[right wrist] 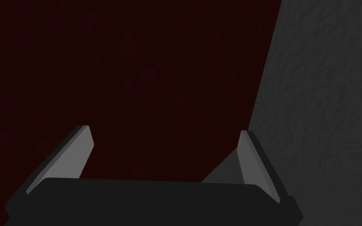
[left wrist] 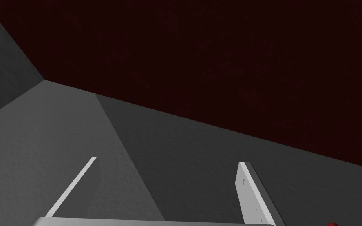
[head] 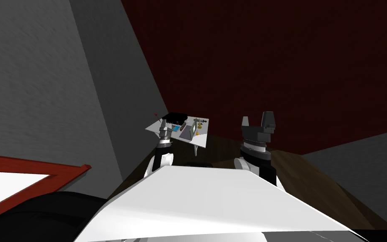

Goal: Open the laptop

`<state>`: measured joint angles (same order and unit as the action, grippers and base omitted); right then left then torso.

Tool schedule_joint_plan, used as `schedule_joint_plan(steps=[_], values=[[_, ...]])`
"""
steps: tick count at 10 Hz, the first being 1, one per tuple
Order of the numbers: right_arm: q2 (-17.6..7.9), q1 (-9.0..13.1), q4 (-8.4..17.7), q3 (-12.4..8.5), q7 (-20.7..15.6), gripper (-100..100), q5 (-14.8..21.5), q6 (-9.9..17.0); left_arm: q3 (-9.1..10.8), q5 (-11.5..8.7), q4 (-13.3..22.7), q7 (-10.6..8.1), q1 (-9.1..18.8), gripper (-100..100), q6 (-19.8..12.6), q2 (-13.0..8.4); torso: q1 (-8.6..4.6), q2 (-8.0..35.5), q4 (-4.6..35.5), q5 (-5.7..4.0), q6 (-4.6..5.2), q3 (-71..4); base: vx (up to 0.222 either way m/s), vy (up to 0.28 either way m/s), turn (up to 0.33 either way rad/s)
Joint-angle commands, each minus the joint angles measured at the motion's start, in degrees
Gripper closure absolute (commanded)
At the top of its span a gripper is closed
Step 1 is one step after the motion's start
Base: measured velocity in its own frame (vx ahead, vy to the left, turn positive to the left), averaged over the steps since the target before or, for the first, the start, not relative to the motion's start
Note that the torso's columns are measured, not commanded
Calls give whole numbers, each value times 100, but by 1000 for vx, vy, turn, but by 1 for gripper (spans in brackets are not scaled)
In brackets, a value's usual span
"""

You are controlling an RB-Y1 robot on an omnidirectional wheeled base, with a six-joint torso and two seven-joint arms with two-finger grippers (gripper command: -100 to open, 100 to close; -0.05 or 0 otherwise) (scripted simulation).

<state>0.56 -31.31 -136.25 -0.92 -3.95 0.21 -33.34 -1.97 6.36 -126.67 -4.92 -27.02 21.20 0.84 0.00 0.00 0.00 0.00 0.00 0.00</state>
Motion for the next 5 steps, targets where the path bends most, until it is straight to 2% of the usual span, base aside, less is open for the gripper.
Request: schedule_joint_plan(steps=[1, 5], values=[[0, 0, 0, 0, 0, 0, 0, 0, 0, 0, 0, 0, 0, 0, 0, 0, 0, 232, 235, 0, 0, -467, 0, 0, 0], [0, 0, -1, 0, 0, 0, 0, 0, 0, 0, -1, 0, 0, 0, 0, 0, 0, 1845, 1846, 0, 0, -3692, 0, 0, 0]])
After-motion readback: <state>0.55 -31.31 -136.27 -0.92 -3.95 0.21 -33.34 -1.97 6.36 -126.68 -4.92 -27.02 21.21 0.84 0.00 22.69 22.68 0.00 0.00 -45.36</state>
